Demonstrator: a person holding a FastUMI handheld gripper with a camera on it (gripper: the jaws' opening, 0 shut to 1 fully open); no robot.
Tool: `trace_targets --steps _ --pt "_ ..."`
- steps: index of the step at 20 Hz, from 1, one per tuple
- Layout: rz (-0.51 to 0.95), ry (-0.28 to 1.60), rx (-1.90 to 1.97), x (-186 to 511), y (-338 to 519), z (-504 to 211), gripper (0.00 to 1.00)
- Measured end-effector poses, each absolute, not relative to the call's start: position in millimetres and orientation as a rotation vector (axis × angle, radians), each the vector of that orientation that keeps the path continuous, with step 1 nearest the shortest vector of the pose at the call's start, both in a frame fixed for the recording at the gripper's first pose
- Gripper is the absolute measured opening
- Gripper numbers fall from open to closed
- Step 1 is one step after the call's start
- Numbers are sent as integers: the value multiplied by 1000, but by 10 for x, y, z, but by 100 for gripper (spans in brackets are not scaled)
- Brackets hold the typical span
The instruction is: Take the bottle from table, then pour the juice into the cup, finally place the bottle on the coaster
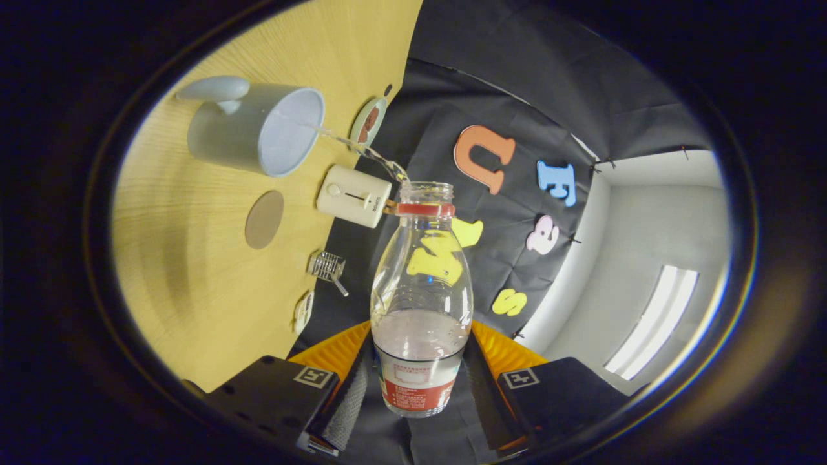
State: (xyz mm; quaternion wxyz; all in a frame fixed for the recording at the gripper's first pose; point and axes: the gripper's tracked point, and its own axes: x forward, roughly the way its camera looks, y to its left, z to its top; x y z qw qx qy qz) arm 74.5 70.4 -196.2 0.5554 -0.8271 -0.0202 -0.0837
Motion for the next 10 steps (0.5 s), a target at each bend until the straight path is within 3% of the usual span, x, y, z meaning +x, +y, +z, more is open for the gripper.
trace_targets --steps 10 --pt "-183 9 -1982 736 671 -1964 80"
